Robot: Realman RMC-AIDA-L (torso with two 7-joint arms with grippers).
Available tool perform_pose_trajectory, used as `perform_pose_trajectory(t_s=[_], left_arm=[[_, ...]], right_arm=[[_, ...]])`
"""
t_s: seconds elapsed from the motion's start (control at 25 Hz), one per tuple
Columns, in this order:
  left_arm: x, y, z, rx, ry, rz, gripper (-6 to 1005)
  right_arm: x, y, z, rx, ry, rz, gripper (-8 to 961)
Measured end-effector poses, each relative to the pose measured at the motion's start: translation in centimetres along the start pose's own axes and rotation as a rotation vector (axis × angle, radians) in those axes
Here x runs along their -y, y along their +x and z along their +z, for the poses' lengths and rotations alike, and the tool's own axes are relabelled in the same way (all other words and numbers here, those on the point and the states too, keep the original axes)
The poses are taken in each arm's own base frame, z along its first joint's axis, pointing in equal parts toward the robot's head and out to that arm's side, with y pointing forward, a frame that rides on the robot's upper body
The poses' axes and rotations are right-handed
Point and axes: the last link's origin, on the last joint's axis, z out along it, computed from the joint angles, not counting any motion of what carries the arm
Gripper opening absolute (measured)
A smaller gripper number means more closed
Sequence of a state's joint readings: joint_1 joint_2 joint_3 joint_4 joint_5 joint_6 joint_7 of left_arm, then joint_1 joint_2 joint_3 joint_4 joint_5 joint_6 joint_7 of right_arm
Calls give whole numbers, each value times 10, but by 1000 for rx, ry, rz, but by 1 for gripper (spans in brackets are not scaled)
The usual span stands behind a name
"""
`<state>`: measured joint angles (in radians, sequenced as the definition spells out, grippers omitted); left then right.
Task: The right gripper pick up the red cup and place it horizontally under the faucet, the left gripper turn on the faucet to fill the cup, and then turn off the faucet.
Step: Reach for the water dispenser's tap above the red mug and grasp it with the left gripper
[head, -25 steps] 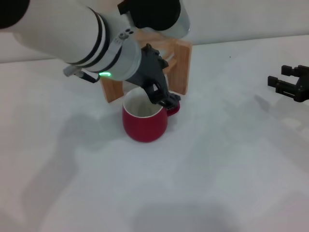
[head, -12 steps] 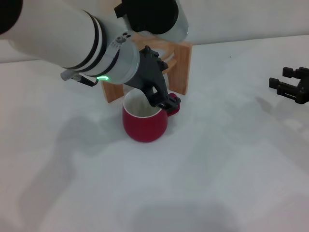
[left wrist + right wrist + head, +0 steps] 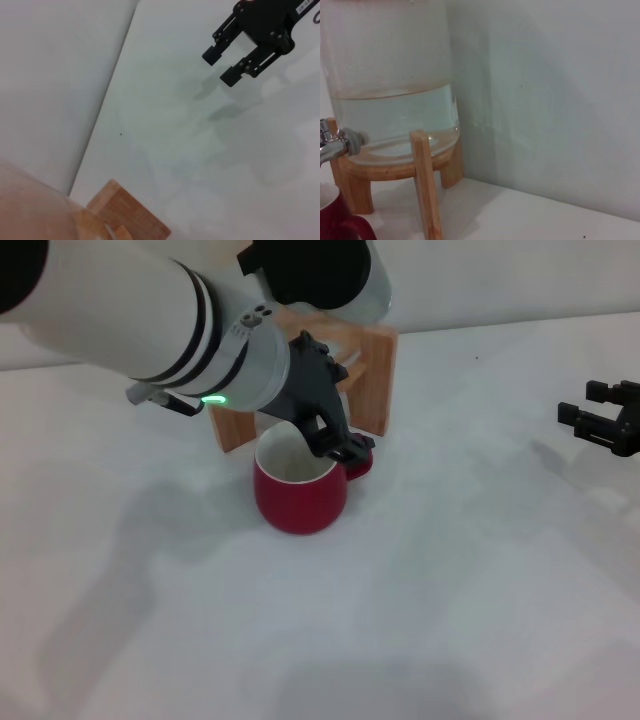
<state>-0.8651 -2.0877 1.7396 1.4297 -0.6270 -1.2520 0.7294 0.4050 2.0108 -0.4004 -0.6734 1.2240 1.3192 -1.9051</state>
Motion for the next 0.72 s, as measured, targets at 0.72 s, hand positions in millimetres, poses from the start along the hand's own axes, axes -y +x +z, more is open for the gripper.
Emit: perform_pose_trajectory(t_s=[0.72], left_arm=[[8, 2, -1, -10, 56, 14, 798]], right_arm=[[2, -2, -1, 6, 6, -1, 547]])
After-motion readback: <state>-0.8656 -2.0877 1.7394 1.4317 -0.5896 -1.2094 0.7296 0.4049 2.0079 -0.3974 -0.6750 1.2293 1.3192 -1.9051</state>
